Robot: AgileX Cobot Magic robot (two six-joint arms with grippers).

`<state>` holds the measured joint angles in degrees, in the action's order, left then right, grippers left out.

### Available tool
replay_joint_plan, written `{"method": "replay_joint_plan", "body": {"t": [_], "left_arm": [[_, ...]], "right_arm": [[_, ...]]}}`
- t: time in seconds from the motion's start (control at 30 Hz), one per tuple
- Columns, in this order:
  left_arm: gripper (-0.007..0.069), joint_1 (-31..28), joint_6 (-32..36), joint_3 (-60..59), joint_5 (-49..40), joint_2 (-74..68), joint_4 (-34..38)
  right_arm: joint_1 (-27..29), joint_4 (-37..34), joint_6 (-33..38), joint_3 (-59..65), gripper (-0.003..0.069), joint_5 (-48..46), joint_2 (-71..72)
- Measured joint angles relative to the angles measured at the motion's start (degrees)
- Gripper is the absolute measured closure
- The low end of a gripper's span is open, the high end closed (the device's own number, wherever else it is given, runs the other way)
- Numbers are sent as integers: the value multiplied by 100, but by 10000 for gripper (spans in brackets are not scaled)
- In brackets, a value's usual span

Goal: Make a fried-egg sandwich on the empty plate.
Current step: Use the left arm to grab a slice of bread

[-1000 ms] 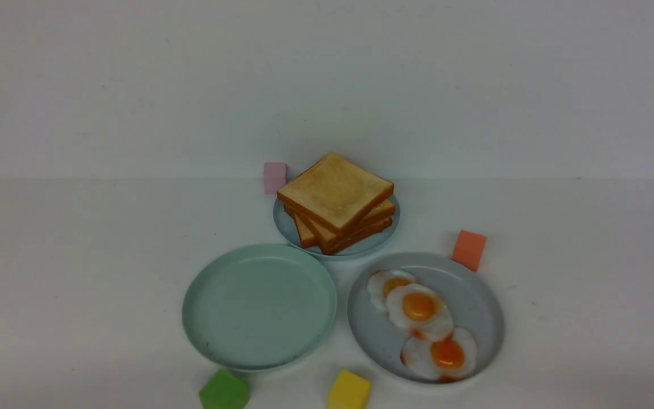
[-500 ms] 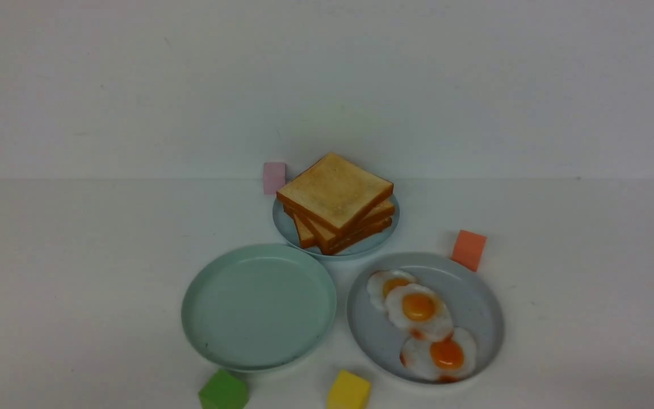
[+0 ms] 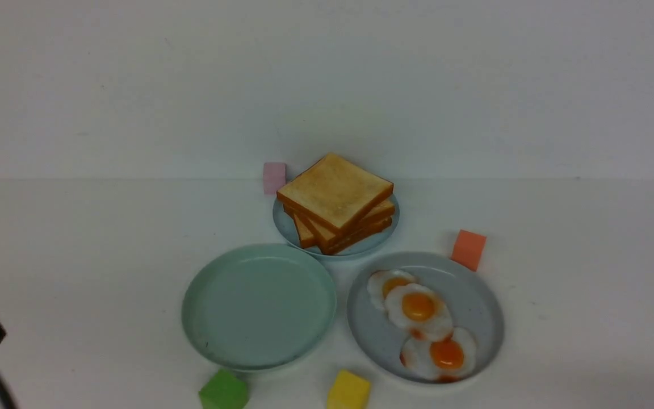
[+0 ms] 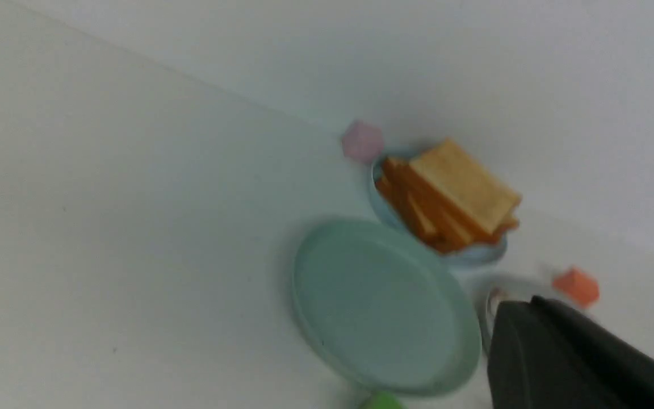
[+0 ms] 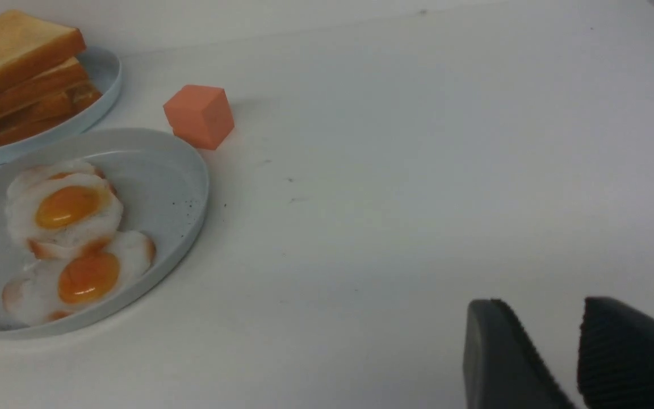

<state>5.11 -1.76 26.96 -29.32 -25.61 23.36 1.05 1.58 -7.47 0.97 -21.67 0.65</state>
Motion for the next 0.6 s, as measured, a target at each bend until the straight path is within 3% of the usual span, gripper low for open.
{"method": "replay_joint_plan", "body": {"t": [0.17, 0.4, 0.57, 0.6], "left_arm": [[638, 759, 224, 1402, -1729, -1563, -434], [638, 1398, 526, 2228, -1794, -3074, -677], [638, 2098, 802, 3161, -1850, -4480, -790], [638, 2351, 814, 3698, -2003, -4984, -942]], "right_arm": [[0, -808, -840, 59, 421, 687, 0], [0, -1673, -1620, 52, 421, 1654, 0], [-276, -1722, -1509, -1000, 456, 78, -284], [-490, -1644, -1043, -1905, 500, -968, -673]]}}
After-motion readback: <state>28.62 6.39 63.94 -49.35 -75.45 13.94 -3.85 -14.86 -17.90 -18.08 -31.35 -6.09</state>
